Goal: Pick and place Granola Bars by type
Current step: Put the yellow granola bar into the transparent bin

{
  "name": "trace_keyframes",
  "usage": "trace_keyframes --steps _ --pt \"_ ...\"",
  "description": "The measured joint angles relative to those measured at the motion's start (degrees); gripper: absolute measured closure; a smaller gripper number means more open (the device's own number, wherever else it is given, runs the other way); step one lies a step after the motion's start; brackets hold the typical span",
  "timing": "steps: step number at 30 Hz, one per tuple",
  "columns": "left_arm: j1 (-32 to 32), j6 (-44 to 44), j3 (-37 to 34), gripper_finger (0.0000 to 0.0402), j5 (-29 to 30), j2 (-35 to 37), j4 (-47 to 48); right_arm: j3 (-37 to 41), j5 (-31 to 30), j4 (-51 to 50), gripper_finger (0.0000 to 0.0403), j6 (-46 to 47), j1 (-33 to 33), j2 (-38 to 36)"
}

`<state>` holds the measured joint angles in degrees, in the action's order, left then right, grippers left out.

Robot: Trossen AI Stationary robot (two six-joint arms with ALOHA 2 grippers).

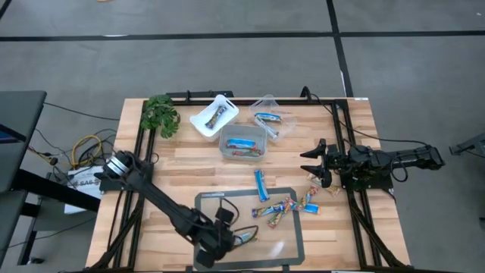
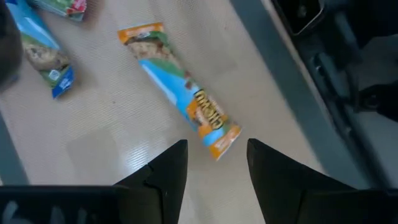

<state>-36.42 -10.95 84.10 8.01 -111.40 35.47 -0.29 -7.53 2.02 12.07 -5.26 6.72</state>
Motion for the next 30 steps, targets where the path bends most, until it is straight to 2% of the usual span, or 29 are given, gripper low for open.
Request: trace_keyframes --steps 6,10,20,30 --pt "1.08 -8.91 8.88 0.0242 0.3 -6.21 3.96 0.01 0.02 0.0 0.0163 -0.01 0.02 0.01" --pt "2.21 -16.23 11.88 0.0242 0.75 -8.32 4.67 0.0 0.02 0.0 0.0163 0.0 0.02 0.02" --pt "2.94 -28.75 12.11 0.0242 2.79 -8.84 5.1 0.01 0.02 0.0 0.0163 -0.01 0.01 0.01" --pt "3.77 -29.74 12.14 0.0242 -1.5 -12.63 2.42 0.02 0.02 0.02 0.0163 -0.01 0.0 0.0"
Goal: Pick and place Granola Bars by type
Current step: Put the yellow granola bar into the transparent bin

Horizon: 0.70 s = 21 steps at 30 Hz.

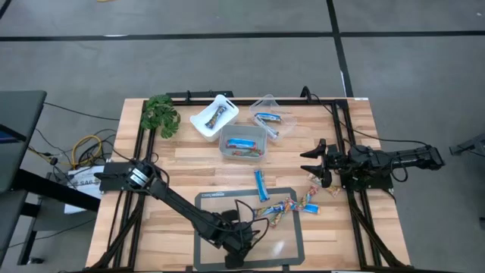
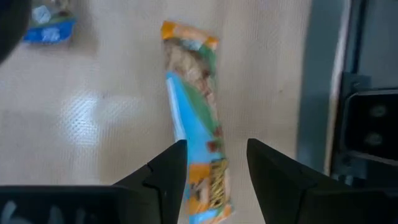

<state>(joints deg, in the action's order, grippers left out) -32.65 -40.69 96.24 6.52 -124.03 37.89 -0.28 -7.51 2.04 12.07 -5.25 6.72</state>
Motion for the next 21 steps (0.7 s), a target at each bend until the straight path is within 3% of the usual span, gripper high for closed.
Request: trace_keyframes --steps 21 --pt "0.78 2.75 0.05 0.0242 1.55 -3.56 -2.22 -0.01 0.0 -0.02 0.0163 0.0 0.02 0.0"
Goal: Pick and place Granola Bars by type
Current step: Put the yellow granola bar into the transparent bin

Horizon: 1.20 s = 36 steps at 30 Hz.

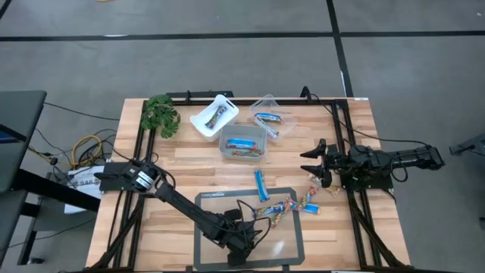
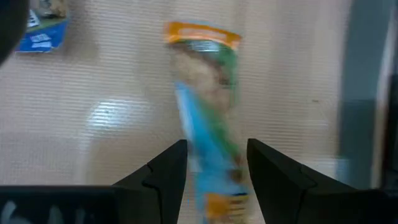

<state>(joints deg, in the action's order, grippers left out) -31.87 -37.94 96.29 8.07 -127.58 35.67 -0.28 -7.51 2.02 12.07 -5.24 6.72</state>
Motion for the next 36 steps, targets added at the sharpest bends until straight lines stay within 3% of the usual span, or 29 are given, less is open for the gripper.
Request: trace_keyframes --steps 10,23,36 --pt "0.47 0.5 -0.04 0.0254 3.84 -0.09 2.93 0.01 0.0 -0.01 0.0163 0.01 0.0 0.0" --pt "0.59 3.32 -0.04 0.0386 1.41 -0.09 2.6 -0.01 0.0 -0.02 0.0163 0.01 0.0 0.0" --pt "0.6 8.84 -0.09 0.0366 1.25 0.37 -8.69 0.01 -0.01 -0.02 0.0163 0.0 -0.01 0.01"
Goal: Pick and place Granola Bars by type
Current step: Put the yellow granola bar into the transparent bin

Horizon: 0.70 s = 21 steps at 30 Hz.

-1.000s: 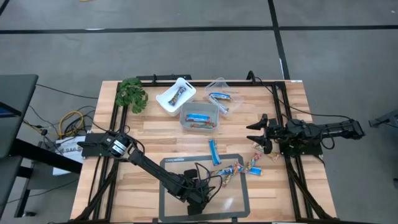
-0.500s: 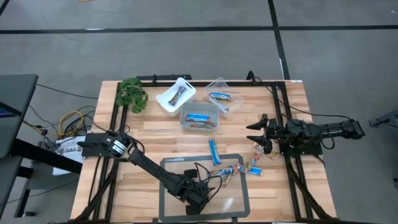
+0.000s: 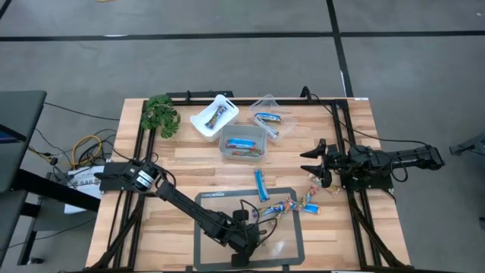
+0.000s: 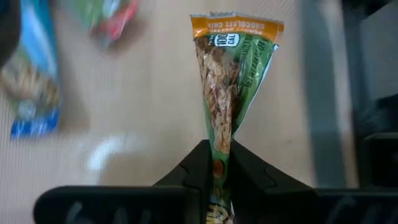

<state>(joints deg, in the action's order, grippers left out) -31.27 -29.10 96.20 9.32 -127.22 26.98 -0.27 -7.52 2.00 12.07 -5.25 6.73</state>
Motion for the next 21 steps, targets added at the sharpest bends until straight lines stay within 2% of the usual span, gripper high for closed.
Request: trace_keyframes --steps 7,16,21 --pt "1.24 7.94 0.02 0.0387 2.15 1.34 -13.69 -0.02 -0.01 0.02 0.0163 -0.01 -0.01 -0.01" --pt "3.48 20.34 0.02 0.0366 4.9 1.79 -33.41 -0.01 -0.01 0.0 0.0163 -0.01 0.0 0.01" --pt "4.79 24.39 0.02 0.0364 4.9 1.79 -39.34 -0.01 0.01 0.0 0.0163 0.01 0.0 -0.01"
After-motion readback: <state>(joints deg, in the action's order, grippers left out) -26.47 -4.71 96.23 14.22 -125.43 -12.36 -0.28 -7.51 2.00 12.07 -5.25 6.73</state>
